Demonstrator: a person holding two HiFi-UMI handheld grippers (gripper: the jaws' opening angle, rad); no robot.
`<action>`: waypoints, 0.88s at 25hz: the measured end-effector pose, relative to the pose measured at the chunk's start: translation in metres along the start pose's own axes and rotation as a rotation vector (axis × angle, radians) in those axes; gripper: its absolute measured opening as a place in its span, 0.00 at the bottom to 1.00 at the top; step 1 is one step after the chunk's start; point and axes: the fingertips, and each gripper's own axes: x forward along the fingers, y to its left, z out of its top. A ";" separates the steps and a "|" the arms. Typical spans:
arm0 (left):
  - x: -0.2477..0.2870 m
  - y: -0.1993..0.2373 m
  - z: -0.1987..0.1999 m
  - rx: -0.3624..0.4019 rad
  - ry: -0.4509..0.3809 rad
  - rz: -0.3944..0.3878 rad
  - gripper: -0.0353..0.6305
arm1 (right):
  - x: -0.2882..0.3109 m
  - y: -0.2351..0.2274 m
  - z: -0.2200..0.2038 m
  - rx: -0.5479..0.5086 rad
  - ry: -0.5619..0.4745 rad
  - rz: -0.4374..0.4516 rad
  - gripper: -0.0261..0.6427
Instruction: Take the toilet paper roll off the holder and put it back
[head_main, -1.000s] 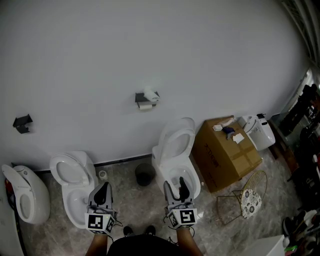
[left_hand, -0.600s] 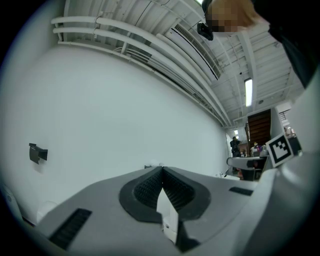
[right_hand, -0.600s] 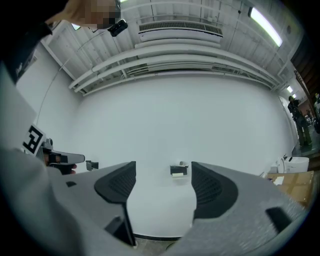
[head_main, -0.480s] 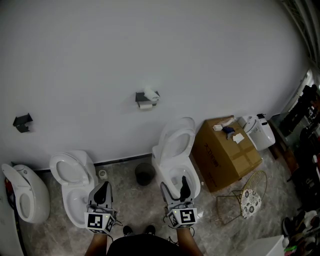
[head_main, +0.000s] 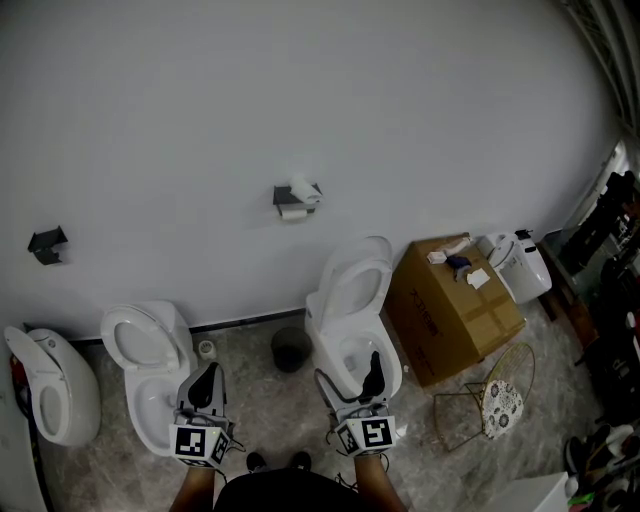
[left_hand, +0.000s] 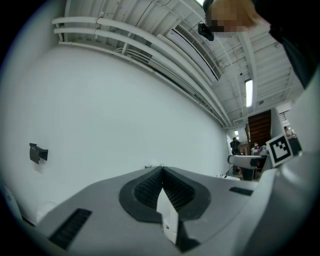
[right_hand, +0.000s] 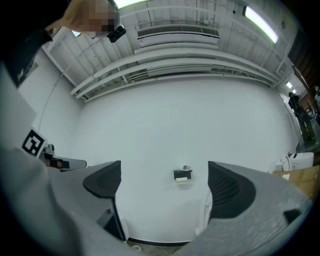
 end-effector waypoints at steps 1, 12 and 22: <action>0.000 0.000 0.000 0.000 -0.001 0.000 0.06 | 0.000 0.000 0.001 0.000 -0.003 -0.001 0.82; -0.002 0.000 0.013 -0.012 0.017 0.006 0.06 | -0.004 -0.001 0.008 0.007 -0.007 -0.032 0.86; -0.013 0.011 0.005 -0.009 -0.005 -0.050 0.06 | -0.013 0.020 0.010 -0.008 -0.016 -0.070 0.86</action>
